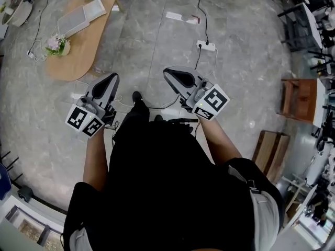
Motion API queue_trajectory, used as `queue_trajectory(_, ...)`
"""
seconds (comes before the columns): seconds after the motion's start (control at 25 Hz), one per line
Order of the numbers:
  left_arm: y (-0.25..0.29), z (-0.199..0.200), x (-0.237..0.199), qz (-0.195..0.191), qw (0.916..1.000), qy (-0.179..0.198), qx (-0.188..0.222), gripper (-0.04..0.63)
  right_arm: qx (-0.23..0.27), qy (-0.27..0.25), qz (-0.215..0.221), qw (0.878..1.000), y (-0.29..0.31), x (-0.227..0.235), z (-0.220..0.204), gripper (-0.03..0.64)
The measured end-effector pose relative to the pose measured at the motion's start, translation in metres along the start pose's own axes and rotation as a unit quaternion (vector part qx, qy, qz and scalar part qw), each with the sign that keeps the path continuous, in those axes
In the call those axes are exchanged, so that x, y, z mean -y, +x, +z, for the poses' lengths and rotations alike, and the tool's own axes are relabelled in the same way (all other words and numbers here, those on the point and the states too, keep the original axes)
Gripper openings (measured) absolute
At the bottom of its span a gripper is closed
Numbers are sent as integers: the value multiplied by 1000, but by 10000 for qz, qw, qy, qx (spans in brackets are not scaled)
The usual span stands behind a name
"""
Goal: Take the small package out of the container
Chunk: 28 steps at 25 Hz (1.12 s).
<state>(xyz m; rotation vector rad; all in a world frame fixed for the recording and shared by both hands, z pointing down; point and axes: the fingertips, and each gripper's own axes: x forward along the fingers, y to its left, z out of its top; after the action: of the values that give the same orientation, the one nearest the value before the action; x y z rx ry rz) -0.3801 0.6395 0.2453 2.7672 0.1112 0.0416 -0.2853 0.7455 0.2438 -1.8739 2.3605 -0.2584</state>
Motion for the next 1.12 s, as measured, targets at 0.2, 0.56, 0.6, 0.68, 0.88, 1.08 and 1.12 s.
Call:
queue_trajectory(0.2,3,17,-68,184,9995,-212,145,17,-186,-134,158,9996,70,37,15,12)
queue_trajectory(0.56,6,29,-163,300,9981,-477,253,17,-332,-292,190,9988,158,79,27,12)
queue_trajectory(0.6,8,29,-170,303,9980,-499,246,17,-308,-343,129,9989,162,87,31,12)
queue_trajectory(0.68,14,31,-180,291,9979,-509,259,17,-232,-381,-9,9990,165,106,40,12)
queue_trajectory(0.88,42,36,-205,362,9979,-470,247,17,-138,-355,-199,9991,169,160,50,12)
queue_trajectory(1.08,85,50,-242,627,9969,-397,276,17,-58,-301,37,9995,195,216,55,12)
queue_trajectory(1.12,95,54,-248,692,9965,-377,289,17,-45,-300,116,9995,201,227,58,12)
